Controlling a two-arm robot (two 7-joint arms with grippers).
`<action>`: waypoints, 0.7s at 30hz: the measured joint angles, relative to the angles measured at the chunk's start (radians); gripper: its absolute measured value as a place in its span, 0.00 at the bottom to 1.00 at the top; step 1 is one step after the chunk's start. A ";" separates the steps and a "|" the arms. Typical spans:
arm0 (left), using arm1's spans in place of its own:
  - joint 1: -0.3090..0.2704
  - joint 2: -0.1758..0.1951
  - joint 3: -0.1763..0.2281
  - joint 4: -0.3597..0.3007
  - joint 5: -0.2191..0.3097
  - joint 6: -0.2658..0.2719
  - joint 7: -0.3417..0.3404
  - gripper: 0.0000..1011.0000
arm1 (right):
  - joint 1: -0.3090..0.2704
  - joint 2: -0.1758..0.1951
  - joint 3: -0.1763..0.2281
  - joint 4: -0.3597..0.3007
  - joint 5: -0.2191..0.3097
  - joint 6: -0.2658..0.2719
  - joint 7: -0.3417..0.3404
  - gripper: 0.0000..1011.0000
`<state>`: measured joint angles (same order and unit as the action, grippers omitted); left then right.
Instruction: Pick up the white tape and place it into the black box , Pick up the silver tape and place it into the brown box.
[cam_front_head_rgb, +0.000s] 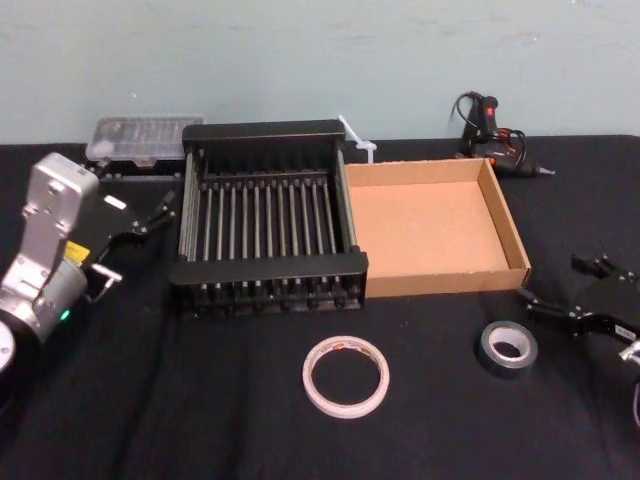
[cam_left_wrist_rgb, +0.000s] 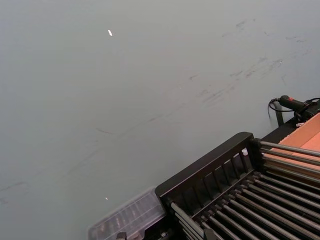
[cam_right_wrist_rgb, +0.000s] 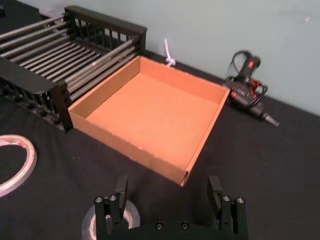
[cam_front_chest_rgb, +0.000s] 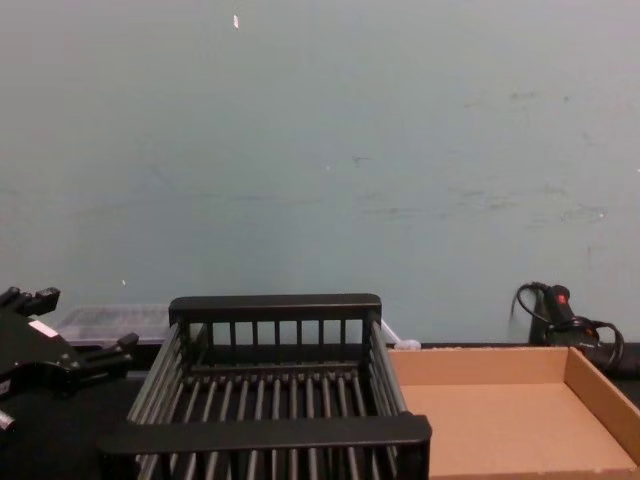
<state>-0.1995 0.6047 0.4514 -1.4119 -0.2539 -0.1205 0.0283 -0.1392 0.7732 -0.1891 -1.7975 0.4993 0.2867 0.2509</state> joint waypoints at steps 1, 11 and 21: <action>0.000 0.000 0.000 0.000 0.000 0.000 0.000 0.99 | 0.000 -0.002 0.000 0.001 0.001 0.007 0.003 0.99; 0.000 0.000 0.000 0.000 0.000 0.000 0.000 0.99 | 0.006 -0.013 -0.001 0.011 0.001 0.069 0.034 0.99; 0.000 0.000 0.000 0.000 0.000 0.000 0.000 0.99 | 0.012 -0.025 -0.001 0.019 -0.017 0.122 0.056 0.99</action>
<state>-0.1995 0.6047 0.4514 -1.4120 -0.2539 -0.1205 0.0283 -0.1274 0.7477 -0.1906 -1.7788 0.4821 0.4087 0.3071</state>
